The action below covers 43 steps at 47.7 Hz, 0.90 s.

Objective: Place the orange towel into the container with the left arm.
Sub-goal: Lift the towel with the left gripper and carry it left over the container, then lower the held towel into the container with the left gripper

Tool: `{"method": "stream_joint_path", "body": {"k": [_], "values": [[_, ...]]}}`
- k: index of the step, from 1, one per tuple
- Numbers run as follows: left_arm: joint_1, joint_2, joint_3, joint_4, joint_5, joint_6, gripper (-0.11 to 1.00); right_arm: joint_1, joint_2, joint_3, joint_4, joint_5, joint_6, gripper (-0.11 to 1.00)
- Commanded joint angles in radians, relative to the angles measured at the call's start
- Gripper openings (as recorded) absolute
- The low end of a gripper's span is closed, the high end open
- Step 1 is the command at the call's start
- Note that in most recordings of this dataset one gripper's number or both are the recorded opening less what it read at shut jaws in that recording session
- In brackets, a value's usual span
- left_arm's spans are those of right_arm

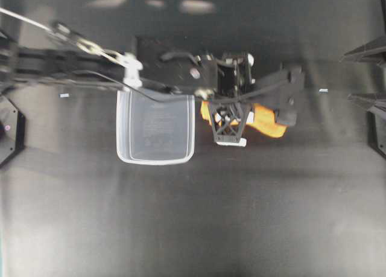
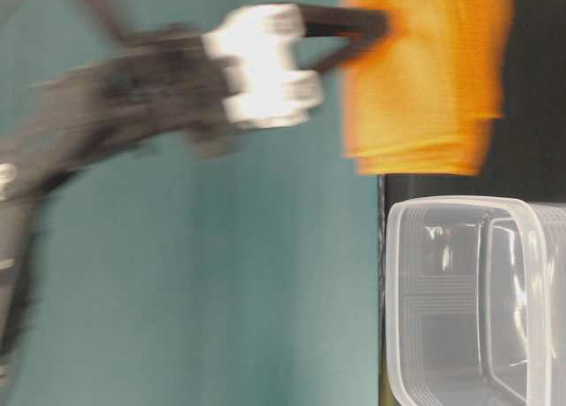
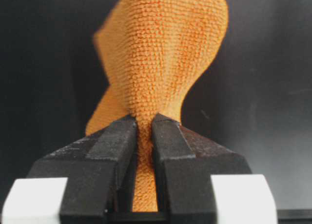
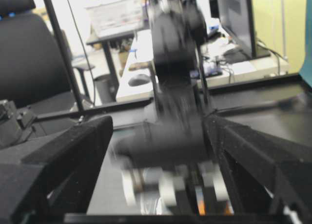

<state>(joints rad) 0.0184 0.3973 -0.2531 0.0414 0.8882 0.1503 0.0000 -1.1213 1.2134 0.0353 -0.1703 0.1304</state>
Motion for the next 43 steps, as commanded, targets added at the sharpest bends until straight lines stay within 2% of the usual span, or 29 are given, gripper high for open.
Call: {"method": "stream_joint_path", "body": {"k": [1,11,19,25,33,43], "values": [[-0.002,-0.124,-0.043,0.005,0.078,-0.003,0.06,0.002,0.006,-0.008,0.002,-0.005,0.000,0.76],[0.006,-0.273,0.035,0.003,0.275,-0.020,0.06,0.002,0.005,-0.008,0.002,-0.005,0.000,0.76],[0.006,-0.360,0.190,0.005,0.310,-0.020,0.06,0.002,0.005,-0.008,0.002,-0.005,-0.002,0.76],[0.015,-0.430,0.345,0.005,0.236,-0.020,0.06,0.002,0.005,-0.005,0.002,-0.005,-0.003,0.77],[0.014,-0.508,0.541,0.003,0.060,-0.014,0.06,0.002,0.005,0.000,0.002,-0.005,-0.002,0.76],[0.011,-0.515,0.663,0.005,-0.098,-0.012,0.06,-0.006,0.006,0.006,0.002,-0.005,-0.002,0.76]]}}
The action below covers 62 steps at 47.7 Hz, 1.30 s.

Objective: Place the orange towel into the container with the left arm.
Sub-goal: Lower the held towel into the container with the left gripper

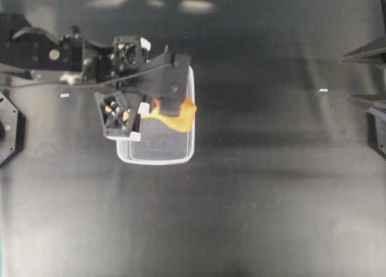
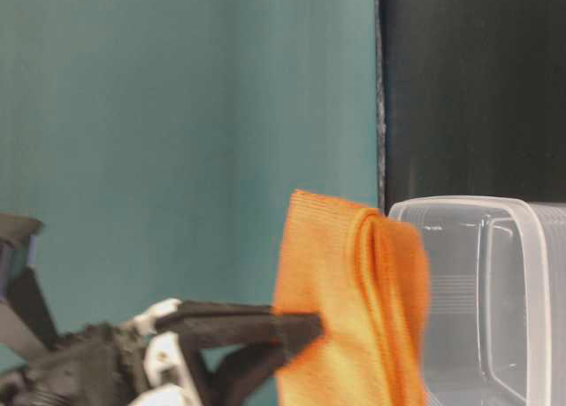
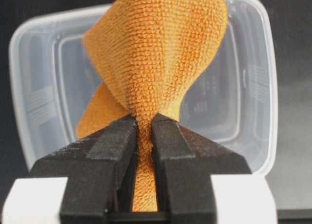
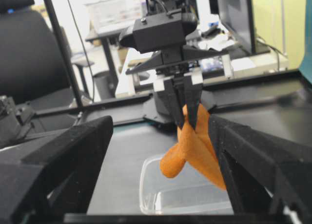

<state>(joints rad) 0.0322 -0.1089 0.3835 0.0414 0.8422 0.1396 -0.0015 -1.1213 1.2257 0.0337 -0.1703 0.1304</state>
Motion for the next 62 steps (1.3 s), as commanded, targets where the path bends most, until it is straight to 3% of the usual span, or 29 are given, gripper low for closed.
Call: {"method": "stream_joint_path", "body": {"k": [1,26,30,39,43,62], "values": [[-0.003,-0.003,0.032,0.005,-0.063,-0.002,0.06,-0.006,0.006,-0.006,0.003,-0.005,-0.002,0.76],[0.008,0.147,0.051,0.003,-0.163,-0.011,0.09,-0.008,0.006,-0.005,0.003,-0.011,0.000,0.76],[0.011,0.147,0.054,0.005,-0.163,-0.009,0.20,-0.008,0.006,-0.005,0.003,-0.011,0.000,0.76],[0.006,0.146,0.054,0.005,-0.161,-0.009,0.71,-0.008,0.006,-0.005,0.003,-0.011,0.000,0.76],[0.006,0.146,0.051,0.005,-0.160,-0.009,0.88,-0.008,0.006,-0.005,0.003,-0.011,0.000,0.76],[0.009,0.032,-0.063,0.005,-0.017,-0.005,0.90,-0.008,0.006,-0.003,0.003,-0.009,0.000,0.76]]}}
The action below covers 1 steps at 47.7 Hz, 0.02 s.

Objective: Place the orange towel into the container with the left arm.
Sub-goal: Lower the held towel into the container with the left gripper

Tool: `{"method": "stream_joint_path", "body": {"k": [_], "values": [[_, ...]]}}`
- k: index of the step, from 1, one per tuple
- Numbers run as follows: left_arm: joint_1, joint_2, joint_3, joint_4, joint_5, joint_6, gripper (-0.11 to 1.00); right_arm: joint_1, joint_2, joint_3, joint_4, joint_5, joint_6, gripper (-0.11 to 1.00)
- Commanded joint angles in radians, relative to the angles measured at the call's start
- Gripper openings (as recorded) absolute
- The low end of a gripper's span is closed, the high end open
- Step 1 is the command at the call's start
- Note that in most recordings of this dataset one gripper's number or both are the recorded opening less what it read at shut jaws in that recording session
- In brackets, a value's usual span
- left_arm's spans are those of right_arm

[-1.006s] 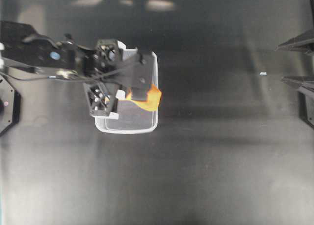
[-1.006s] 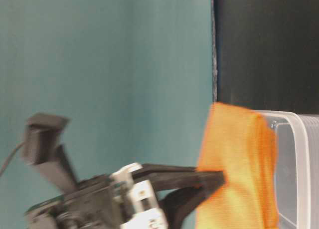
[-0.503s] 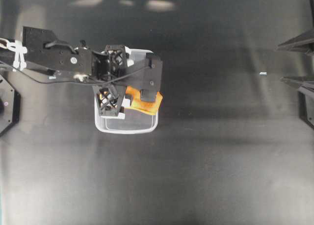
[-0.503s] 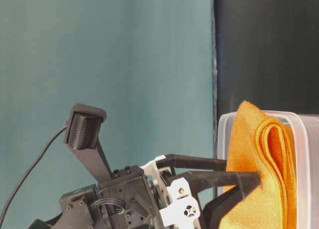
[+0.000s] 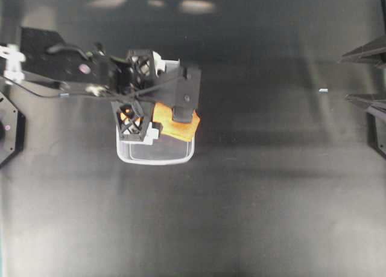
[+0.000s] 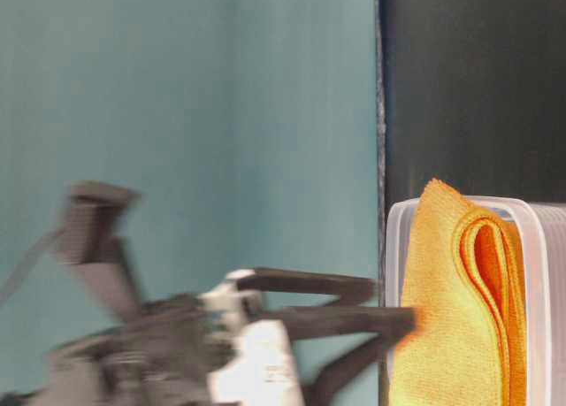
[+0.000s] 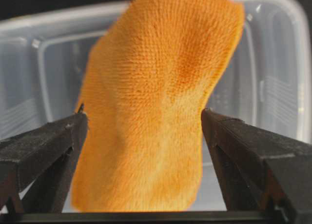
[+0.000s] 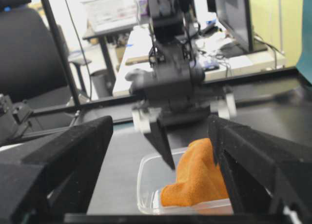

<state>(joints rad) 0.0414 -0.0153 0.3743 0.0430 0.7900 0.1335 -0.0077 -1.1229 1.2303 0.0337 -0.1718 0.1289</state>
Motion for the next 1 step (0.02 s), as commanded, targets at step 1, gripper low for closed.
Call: {"method": "stream_joint_path", "body": {"k": [1], "values": [[0.000,-0.071,-0.061,0.003,0.044,0.003,0.90,-0.002,0.008,-0.009,0.003,-0.008,0.002,0.76]]}}
